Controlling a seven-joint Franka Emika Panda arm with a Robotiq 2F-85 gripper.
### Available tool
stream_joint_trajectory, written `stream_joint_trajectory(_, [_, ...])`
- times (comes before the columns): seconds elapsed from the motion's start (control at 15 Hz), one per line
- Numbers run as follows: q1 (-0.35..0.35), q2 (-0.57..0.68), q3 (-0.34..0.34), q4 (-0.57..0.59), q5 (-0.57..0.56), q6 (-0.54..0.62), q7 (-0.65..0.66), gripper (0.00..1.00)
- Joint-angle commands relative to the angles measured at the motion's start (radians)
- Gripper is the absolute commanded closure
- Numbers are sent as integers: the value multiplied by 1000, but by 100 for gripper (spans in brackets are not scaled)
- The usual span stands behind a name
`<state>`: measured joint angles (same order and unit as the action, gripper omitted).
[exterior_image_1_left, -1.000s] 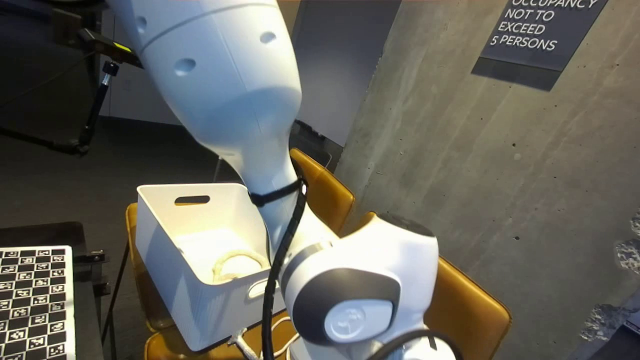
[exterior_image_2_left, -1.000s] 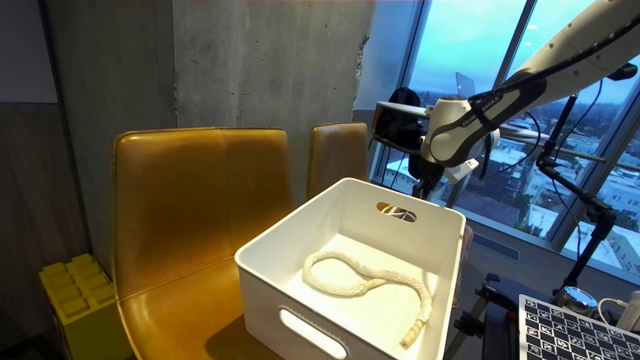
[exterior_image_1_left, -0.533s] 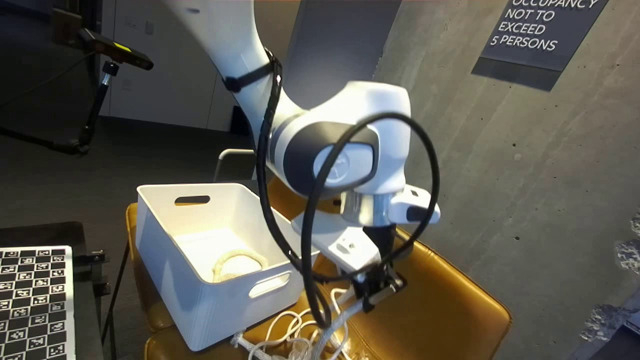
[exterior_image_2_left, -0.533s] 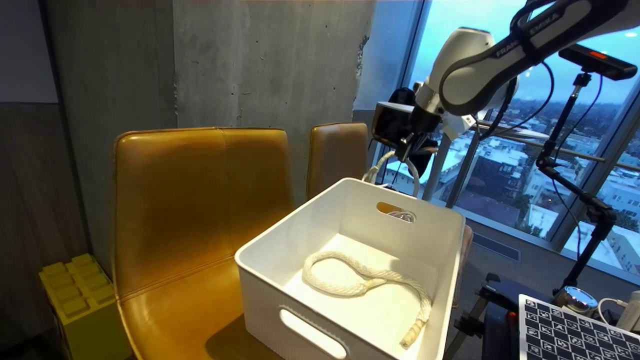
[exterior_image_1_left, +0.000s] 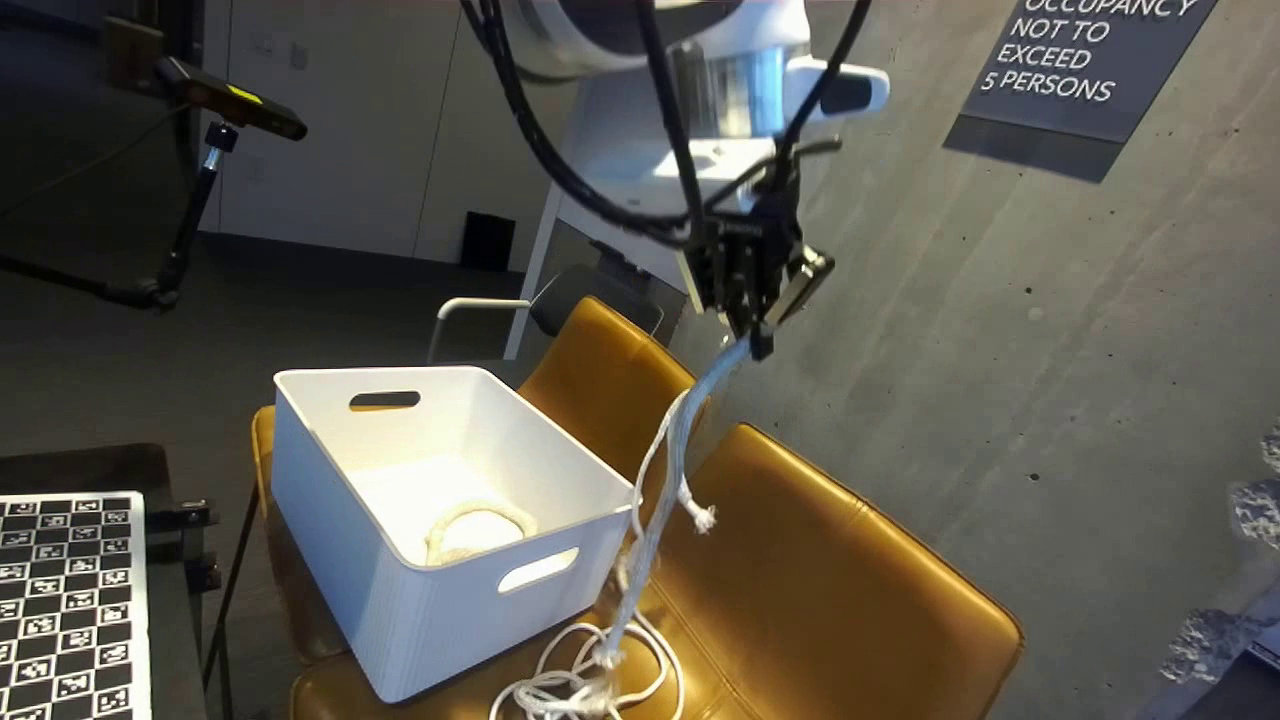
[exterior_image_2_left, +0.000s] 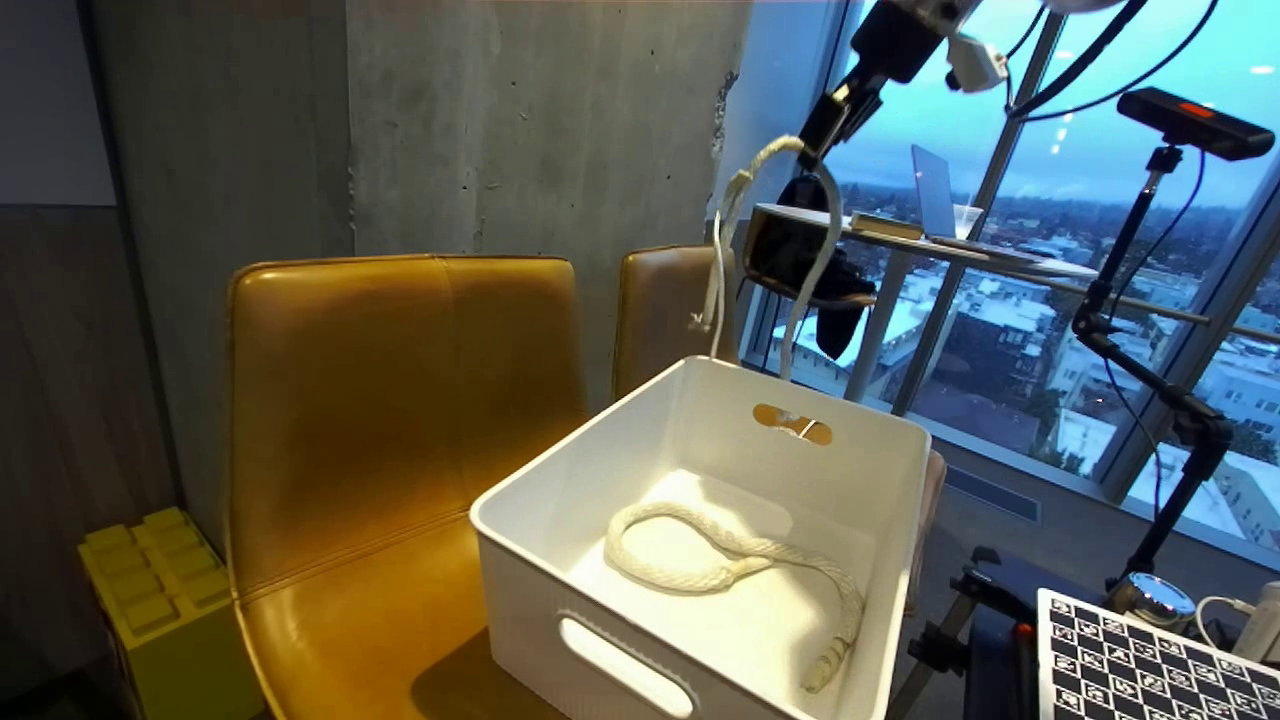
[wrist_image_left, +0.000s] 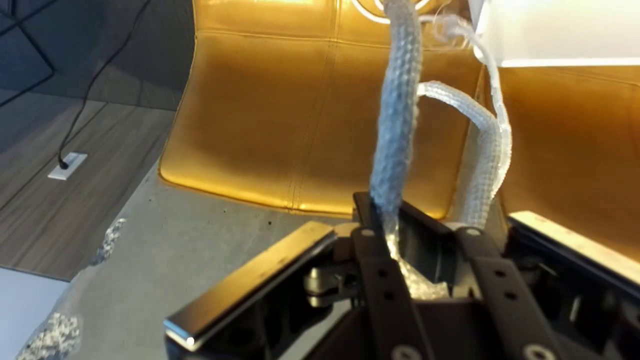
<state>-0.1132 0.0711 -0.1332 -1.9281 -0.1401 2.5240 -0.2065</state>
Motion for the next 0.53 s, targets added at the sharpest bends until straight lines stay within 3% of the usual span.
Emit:
stream_joint_trajectory(0.0, [11,-133,18,26,-22,-148,2,97])
stream_joint_trajectory(0.2, [8,-165,13,87,-7,-233,-10,97])
stream_joint_trajectory(0.47, [-40,-119,-48,204,18,-303,-60,97])
